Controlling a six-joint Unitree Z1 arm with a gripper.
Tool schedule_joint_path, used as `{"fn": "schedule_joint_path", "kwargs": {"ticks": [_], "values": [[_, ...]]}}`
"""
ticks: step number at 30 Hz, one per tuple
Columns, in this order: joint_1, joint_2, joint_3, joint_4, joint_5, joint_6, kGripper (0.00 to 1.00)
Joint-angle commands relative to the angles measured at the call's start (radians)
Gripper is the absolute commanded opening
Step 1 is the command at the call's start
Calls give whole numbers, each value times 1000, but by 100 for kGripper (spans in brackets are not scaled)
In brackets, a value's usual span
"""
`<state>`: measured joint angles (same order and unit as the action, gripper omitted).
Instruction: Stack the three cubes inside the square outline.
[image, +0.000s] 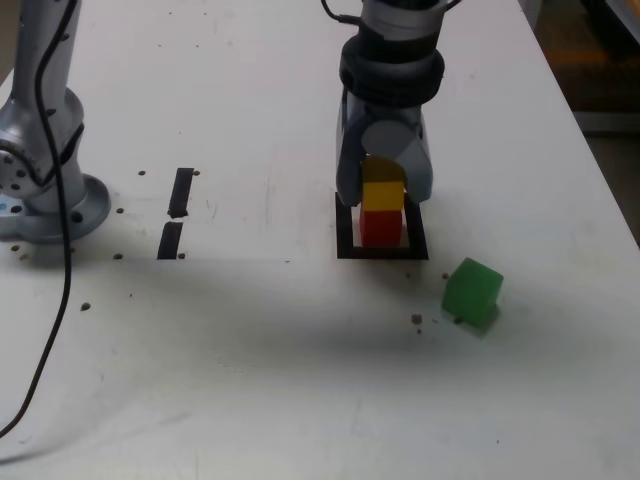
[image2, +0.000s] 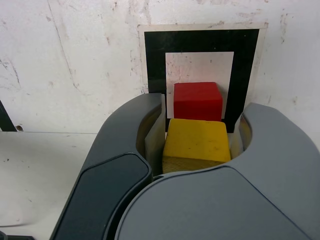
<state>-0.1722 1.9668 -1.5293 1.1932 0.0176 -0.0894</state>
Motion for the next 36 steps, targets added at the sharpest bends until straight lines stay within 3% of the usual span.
{"fn": "schedule_joint_path", "kwargs": {"ticks": [1,18,36], "values": [[-1,1,2,2,2,-2,20],[-1,4,15,-3,-3,-10,43],[-1,16,17,-12,1,-10,60]]}}
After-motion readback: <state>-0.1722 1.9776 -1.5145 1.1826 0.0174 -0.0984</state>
